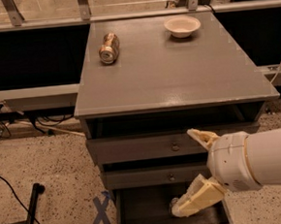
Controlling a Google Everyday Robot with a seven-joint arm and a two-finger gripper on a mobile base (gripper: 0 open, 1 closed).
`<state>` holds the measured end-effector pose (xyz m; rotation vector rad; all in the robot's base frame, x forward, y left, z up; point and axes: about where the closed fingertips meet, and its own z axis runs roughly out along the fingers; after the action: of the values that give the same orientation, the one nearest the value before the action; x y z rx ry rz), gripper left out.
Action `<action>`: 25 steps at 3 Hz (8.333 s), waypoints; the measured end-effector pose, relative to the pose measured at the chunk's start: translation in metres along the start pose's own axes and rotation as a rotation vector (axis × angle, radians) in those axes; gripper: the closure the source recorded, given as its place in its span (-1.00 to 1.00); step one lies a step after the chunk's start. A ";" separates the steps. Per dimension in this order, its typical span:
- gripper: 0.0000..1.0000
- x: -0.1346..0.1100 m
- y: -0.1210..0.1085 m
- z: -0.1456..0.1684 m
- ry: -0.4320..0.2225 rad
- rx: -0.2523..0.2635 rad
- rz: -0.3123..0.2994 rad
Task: Pick 7up can from bottom drawer and place on counter
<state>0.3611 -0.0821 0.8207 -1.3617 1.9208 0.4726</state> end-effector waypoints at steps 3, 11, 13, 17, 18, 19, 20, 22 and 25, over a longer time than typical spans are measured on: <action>-1.00 0.157 -0.006 0.030 -0.158 0.194 0.253; -1.00 0.282 -0.028 0.176 -0.526 0.318 0.200; -1.00 0.295 -0.020 0.204 -0.489 0.306 0.167; -1.00 0.334 -0.008 0.281 -0.480 0.222 0.201; -1.00 0.336 -0.007 0.286 -0.495 0.218 0.210; -1.00 0.340 -0.005 0.297 -0.478 0.213 0.205; -1.00 0.362 -0.018 0.309 -0.450 0.229 0.189; -1.00 0.403 -0.047 0.341 -0.369 0.281 0.199; -1.00 0.447 -0.077 0.377 -0.227 0.361 0.296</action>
Offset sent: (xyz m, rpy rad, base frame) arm -0.0196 -0.1484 -0.1744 0.2561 -0.2014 -0.4306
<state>0.4824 -0.1563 0.2480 -0.7652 1.9105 0.3787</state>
